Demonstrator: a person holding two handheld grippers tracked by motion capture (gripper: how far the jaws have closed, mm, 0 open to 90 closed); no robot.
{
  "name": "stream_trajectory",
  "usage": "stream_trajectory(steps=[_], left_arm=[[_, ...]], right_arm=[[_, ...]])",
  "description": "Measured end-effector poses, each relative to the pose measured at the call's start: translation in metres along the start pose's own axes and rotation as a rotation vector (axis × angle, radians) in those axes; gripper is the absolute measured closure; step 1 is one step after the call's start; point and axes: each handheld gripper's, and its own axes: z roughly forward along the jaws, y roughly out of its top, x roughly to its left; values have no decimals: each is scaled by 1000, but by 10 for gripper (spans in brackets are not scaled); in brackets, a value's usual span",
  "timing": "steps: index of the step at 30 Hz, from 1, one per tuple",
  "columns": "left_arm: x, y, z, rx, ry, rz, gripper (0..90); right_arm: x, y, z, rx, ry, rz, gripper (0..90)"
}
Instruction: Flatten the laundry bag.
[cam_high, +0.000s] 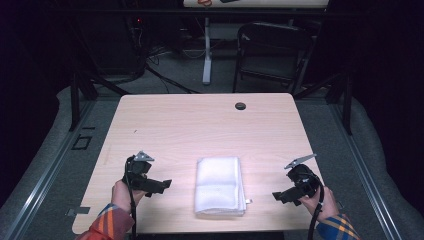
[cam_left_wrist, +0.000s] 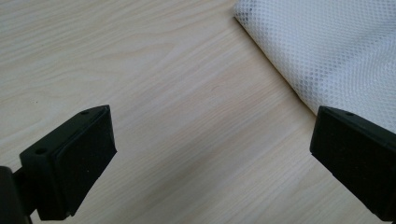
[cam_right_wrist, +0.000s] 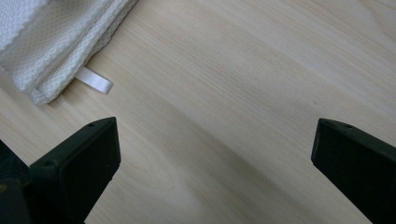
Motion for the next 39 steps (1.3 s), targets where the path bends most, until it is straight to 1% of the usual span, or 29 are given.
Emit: stream_trajectory(steps=[1, 2, 5, 10, 12, 13, 14, 15, 16, 17, 18, 21, 22, 23, 24, 25, 26, 27, 28, 29, 30, 31, 33, 34, 35, 36, 37, 38, 39], left_arm=[[0, 0, 0, 0, 0, 0, 0], [-1, 1, 1, 0, -4, 4, 0], [-5, 2, 3, 3, -5, 14, 0], [-9, 3, 2, -4, -12, 17, 1], [-12, 4, 2, -2, -16, 31, 1], [-16, 6, 3, -6, -20, 38, 1], [-16, 6, 3, -6, -20, 38, 0], [-17, 7, 3, -8, -17, 45, 0], [-21, 9, 5, -15, -24, 54, 0], [-24, 11, 6, -11, -31, 58, 0], [-27, 12, 8, -10, -32, 71, 0], [-38, 13, 10, -15, -42, 104, 0], [-38, 13, 10, -15, -42, 104, 0], [-44, 15, 12, -10, -55, 123, 0], [-44, 15, 12, -10, -55, 123, 1], [-48, 15, 13, -11, -54, 138, 1], [-54, 16, 16, -8, -62, 162, 1], [-54, 16, 16, -8, -62, 162, 1], [-61, 17, 19, 0, -76, 183, 1], [-61, 17, 19, 0, -76, 183, 1], [-66, 18, 22, 6, -89, 199, 1], [-69, 19, 24, 15, -102, 211, 1], [-76, 20, 28, 18, -110, 233, 2], [-76, 20, 28, 18, -110, 233, 3], [-79, 20, 30, 21, -118, 243, 3], [-82, 21, 31, 27, -125, 255, 3], [-86, 21, 33, 28, -127, 266, 6], [-89, 21, 35, 29, -136, 273, 8], [-95, 22, 40, 40, -150, 291, 10]], right_arm=[[0, 0, 0, 0, 0, 0, 8], [0, 0, 0, -2, 14, 8, 9], [2, 1, 0, -7, 9, 9, 10], [4, 3, 0, -9, 12, -6, 12], [6, 4, 0, -14, 19, 1, 13], [6, 5, 0, -7, 14, -9, 13], [6, 5, 0, -7, 14, -9, 13], [7, 6, 0, -13, 18, -9, 14], [8, 6, 1, -21, 34, -3, 15], [7, 7, 0, -13, 25, -13, 16], [9, 8, 0, -19, 35, -3, 16], [11, 10, 1, -12, 32, -15, 23], [11, 10, 1, -12, 32, -15, 23], [13, 11, 2, -19, 38, -12, 23], [13, 12, 2, -10, 41, -20, 23], [14, 13, 3, -8, 36, -22, 24], [15, 14, 4, -15, 44, -19, 28], [15, 15, 3, -2, 37, -32, 34], [17, 16, 4, -15, 40, -25, 34], [17, 16, 4, -15, 40, -25, 34], [18, 18, 5, 0, 40, -35, 34], [19, 19, 7, -9, 51, -31, 34], [21, 20, 7, -3, 45, -39, 35], [22, 19, 8, -11, 50, -34, 35], [22, 19, 8, -11, 50, -34, 35], [22, 20, 7, 2, 49, -45, 35], [23, 19, 8, -13, 55, -33, 36], [22, 19, 8, -11, 55, -36, 36], [21, 20, 8, 5, 59, -39, 38]])
